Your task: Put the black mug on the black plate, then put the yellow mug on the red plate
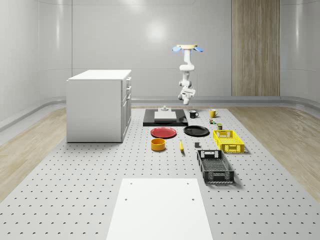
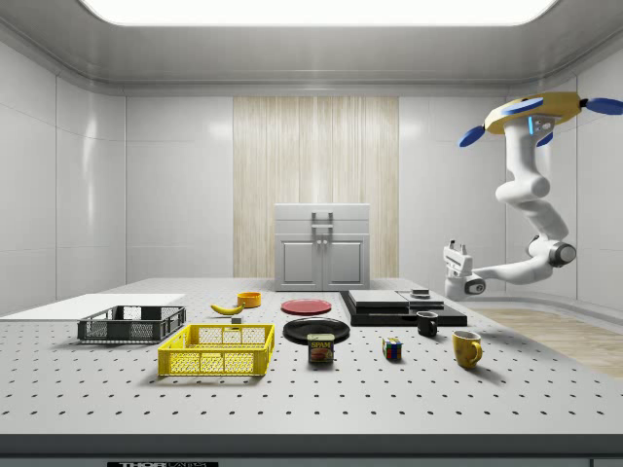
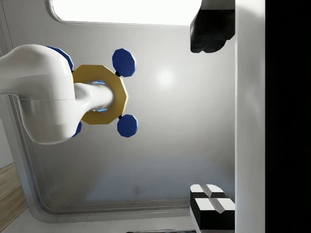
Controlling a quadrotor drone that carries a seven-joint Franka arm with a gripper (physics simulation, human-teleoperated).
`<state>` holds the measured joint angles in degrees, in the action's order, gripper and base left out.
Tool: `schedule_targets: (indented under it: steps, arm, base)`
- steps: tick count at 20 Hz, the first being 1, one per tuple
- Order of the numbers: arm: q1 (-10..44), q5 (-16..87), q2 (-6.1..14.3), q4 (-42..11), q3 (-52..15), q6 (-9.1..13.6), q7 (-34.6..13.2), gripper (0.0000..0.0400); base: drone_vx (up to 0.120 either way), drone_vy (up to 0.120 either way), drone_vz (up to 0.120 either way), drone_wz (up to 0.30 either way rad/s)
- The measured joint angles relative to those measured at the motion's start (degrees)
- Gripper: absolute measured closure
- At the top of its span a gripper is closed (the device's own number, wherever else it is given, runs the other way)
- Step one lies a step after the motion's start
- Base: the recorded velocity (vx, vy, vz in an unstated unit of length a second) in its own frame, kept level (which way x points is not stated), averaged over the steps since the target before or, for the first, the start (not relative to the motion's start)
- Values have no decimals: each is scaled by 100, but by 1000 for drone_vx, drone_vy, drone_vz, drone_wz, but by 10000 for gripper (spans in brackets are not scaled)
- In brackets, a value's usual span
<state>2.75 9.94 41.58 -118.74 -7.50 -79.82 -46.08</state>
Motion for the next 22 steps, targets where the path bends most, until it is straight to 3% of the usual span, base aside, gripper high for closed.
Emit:
schedule_targets:
  steps: [7, 10, 13, 17, 22]
  arm:
    - [483, 2117, 146, -584, -1459, -103, -329, 0]
    - [892, 3757, 318, -1348, -2498, -179, -678, 0]
    - [1488, 5701, 559, -2445, -3591, -180, -1256, 0]
    - [2621, 8039, 884, -3747, -4773, 156, -2269, 0]
    - [4065, 9655, 1246, -4474, -5665, 812, -3315, 0]
  base:
    - [91, 0, -120, 0]
    - [120, 0, -120, 0]
    - [120, 0, -120, 0]
    - [120, 0, -120, 0]
    - [48, 0, -120, 0]
